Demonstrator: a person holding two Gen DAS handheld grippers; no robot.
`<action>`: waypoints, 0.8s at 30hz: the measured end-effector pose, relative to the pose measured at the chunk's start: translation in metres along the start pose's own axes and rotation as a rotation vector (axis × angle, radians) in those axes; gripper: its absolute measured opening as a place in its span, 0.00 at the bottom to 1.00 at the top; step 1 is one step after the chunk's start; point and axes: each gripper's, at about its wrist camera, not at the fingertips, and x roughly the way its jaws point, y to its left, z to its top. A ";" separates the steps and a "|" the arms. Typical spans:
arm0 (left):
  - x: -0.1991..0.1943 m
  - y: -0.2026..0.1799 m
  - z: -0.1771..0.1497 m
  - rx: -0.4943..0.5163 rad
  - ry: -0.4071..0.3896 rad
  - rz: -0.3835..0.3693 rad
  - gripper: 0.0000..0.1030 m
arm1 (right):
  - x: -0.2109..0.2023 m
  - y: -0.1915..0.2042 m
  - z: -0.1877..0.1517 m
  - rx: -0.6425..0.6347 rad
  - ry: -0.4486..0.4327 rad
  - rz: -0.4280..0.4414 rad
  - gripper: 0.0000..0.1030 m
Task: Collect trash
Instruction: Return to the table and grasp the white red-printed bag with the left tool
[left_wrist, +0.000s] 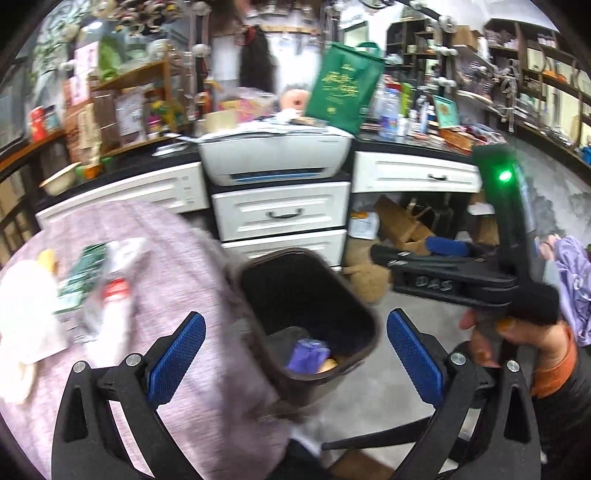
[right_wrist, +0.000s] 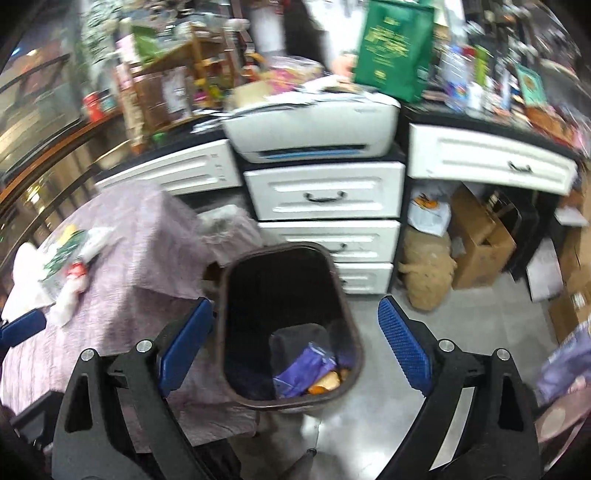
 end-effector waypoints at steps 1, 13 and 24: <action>-0.002 0.009 -0.003 -0.011 0.000 0.015 0.95 | -0.001 0.011 0.002 -0.021 -0.002 0.019 0.87; -0.056 0.131 -0.043 -0.246 -0.004 0.214 0.95 | 0.003 0.133 0.010 -0.255 0.018 0.229 0.87; -0.096 0.209 -0.077 -0.404 0.003 0.363 0.94 | 0.013 0.215 -0.001 -0.454 0.066 0.328 0.87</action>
